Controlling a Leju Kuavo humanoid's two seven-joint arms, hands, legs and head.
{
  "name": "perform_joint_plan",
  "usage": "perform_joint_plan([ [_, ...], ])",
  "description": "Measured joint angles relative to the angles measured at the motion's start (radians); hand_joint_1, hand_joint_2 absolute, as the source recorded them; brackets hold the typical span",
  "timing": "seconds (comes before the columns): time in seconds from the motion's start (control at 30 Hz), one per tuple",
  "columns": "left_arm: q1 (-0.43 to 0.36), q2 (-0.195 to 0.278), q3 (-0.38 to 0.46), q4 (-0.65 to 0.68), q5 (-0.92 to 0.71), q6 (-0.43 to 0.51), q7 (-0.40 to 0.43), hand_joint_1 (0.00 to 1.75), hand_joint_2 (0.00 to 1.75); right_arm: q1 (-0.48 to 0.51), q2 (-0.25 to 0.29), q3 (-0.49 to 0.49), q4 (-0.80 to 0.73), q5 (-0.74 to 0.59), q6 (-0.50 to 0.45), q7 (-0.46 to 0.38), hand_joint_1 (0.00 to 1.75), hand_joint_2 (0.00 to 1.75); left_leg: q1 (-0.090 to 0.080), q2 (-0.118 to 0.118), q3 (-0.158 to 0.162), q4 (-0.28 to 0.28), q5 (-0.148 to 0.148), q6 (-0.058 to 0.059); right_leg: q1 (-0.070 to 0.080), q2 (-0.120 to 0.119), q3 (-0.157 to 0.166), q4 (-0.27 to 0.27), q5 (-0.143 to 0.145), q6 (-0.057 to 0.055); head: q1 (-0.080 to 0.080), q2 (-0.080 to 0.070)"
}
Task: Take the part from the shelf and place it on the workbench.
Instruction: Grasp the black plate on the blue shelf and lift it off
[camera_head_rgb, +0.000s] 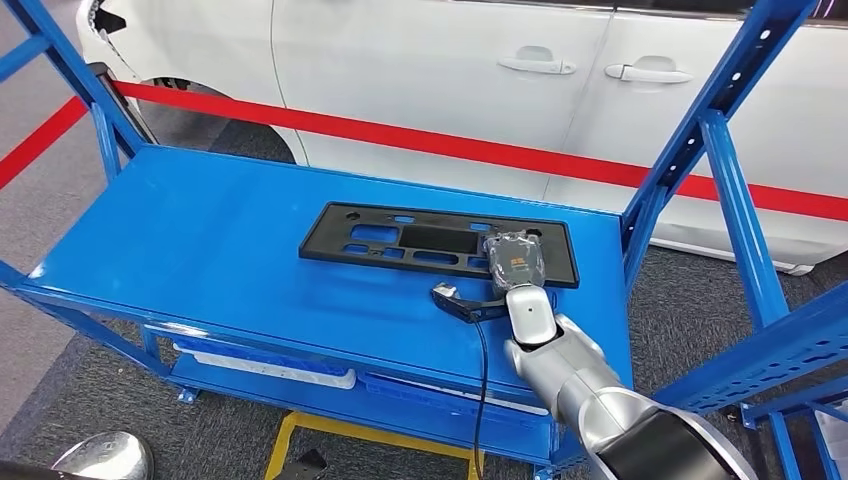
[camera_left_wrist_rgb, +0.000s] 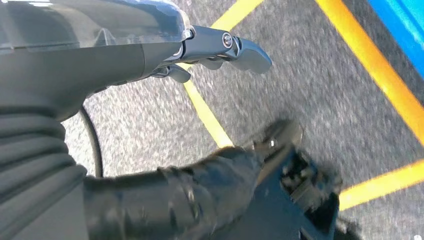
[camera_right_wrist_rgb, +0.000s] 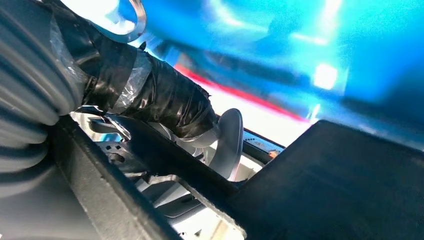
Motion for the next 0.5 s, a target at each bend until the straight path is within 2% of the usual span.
perform_joint_plan([
  [0.07,0.0,0.001,0.0,0.0,0.0,-0.004,-0.004,0.0,1.75,-0.021,-0.003,-0.002,-0.005,0.008,-0.004,-0.002,1.75,1.75,0.002,0.0,-0.02,0.043,-0.03,-0.01,-0.006,-0.001,0.003,-0.008,0.006,-0.013,-0.001,0.0],
  [0.17,-0.001,0.001,0.0,0.0,0.0,-0.009,-0.006,0.0,1.75,-0.048,-0.006,-0.004,-0.009,0.016,-0.006,-0.006,1.75,1.75,0.006,0.001,-0.106,0.229,-0.119,-0.022,-0.007,-0.001,0.003,-0.01,0.007,-0.021,-0.002,0.0],
  [0.2,0.0,0.001,0.0,0.0,0.0,-0.01,-0.006,0.0,1.75,-0.051,-0.007,-0.004,-0.009,0.018,-0.006,-0.005,1.75,1.75,0.006,0.001,-0.129,0.275,-0.13,-0.025,-0.006,-0.002,0.004,-0.009,0.006,-0.022,-0.002,0.0],
  [0.23,0.001,0.001,0.0,0.0,0.0,-0.01,-0.006,0.0,1.75,-0.054,-0.008,-0.005,-0.009,0.022,-0.005,-0.004,1.75,1.75,0.007,0.001,-0.136,0.284,-0.121,-0.026,-0.006,-0.002,0.004,-0.007,0.005,-0.022,-0.002,0.0],
  [0.27,0.001,0.001,0.0,0.0,0.0,-0.011,-0.006,0.0,1.75,-0.058,-0.009,-0.005,-0.01,0.028,-0.005,-0.001,1.75,1.75,0.007,0.001,-0.123,0.252,-0.094,-0.025,-0.006,-0.001,0.004,-0.005,0.003,-0.02,-0.002,0.0],
  [0.33,-0.001,0.001,0.0,0.0,0.0,-0.011,-0.006,0.0,1.75,-0.074,-0.011,-0.005,-0.011,0.041,-0.003,0.003,1.75,1.75,0.006,0.002,-0.06,0.117,-0.024,-0.02,-0.005,0.0,0.005,0.0,-0.002,-0.015,-0.001,0.0],
  [0.37,-0.002,0.001,0.0,0.0,0.0,-0.011,-0.006,0.0,1.75,-0.085,-0.013,-0.005,-0.011,0.046,-0.001,0.004,1.75,1.75,0.005,0.001,-0.033,0.058,-0.004,-0.015,-0.003,0.001,0.004,0.003,-0.005,-0.011,-0.001,0.0],
  [0.4,-0.003,0.001,0.0,0.0,0.001,-0.012,-0.006,0.0,1.75,-0.097,-0.014,-0.005,-0.012,0.05,0.001,0.004,1.75,1.75,0.002,0.001,-0.017,0.022,0.005,-0.01,-0.002,0.001,0.001,0.004,-0.006,-0.007,-0.001,0.0],
  [0.5,-0.002,0.001,0.0,0.0,0.001,-0.014,-0.006,0.0,1.75,-0.119,-0.018,-0.005,-0.013,0.052,0.006,0.002,1.75,1.75,0.001,0.0,-0.011,0.002,0.004,0.006,0.0,0.001,-0.002,0.002,-0.006,0.008,-0.001,0.0],
])
